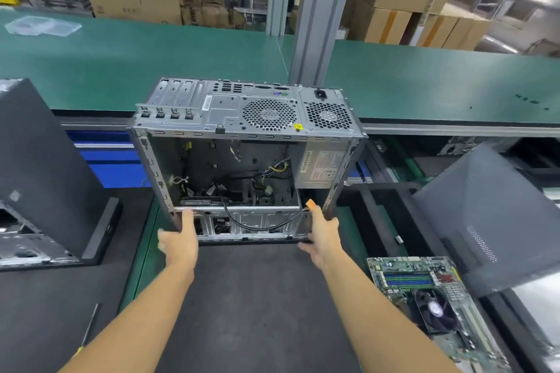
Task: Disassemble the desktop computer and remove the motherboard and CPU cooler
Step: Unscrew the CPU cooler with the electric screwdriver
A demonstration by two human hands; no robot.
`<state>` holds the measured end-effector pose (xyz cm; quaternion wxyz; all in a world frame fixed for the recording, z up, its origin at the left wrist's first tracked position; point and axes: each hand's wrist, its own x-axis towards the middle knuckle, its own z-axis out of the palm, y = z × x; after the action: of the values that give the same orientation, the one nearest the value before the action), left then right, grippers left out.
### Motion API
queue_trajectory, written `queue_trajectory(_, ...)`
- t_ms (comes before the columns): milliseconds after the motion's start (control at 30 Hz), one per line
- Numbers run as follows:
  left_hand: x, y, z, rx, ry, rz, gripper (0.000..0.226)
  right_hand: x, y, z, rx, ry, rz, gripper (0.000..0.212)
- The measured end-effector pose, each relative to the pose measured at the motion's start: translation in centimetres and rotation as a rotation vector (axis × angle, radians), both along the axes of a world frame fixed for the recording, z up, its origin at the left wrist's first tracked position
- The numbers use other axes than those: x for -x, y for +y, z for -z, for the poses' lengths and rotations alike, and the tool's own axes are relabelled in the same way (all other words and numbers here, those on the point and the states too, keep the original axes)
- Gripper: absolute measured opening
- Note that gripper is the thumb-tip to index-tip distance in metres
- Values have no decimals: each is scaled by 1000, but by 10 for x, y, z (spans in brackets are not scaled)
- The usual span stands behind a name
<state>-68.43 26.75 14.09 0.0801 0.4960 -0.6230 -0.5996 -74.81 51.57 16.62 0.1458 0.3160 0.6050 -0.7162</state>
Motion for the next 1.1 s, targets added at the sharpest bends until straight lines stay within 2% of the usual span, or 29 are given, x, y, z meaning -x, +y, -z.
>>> queue_trajectory(33,-6,9,4,9,-32,6,99,-10,2,0,-52,-14,-18,97)
queue_trajectory(100,-18,31,12,5,-84,93,90,-28,11,1,-119,-62,-59,78)
queue_trajectory(200,-31,68,17,-28,-48,493,51,-58,40,-7,-122,-117,-285,42)
queue_trajectory(267,-32,96,17,-24,-29,770,44,-78,67,-10,-172,-104,-395,28)
queue_trajectory(333,-31,132,15,4,-56,942,42,-99,96,-10,-256,-92,-342,16)
queue_trajectory(433,-37,191,16,-39,-143,1108,28,-131,146,-7,-340,-43,-142,6)
queue_trajectory(533,-48,247,24,-165,-145,1159,19,-155,200,-3,-664,-10,-69,7)
queue_trajectory(600,-54,279,29,-204,-164,1144,15,-162,227,1,-878,-13,-45,17)
queue_trajectory(767,-57,320,45,-287,-237,1054,11,-140,249,26,-1278,-186,-298,87)
queue_trajectory(867,-49,323,50,-310,-252,1007,10,-121,250,40,-1363,-239,-415,111)
queue_trajectory(933,-43,320,51,-324,-263,997,10,-113,248,48,-1417,-239,-432,108)
queue_trajectory(1033,-35,313,53,-346,-269,1021,14,-109,247,52,-1497,-192,-393,91)
queue_trajectory(1100,-32,309,54,-356,-266,1012,16,-109,249,51,-1483,-168,-392,87)
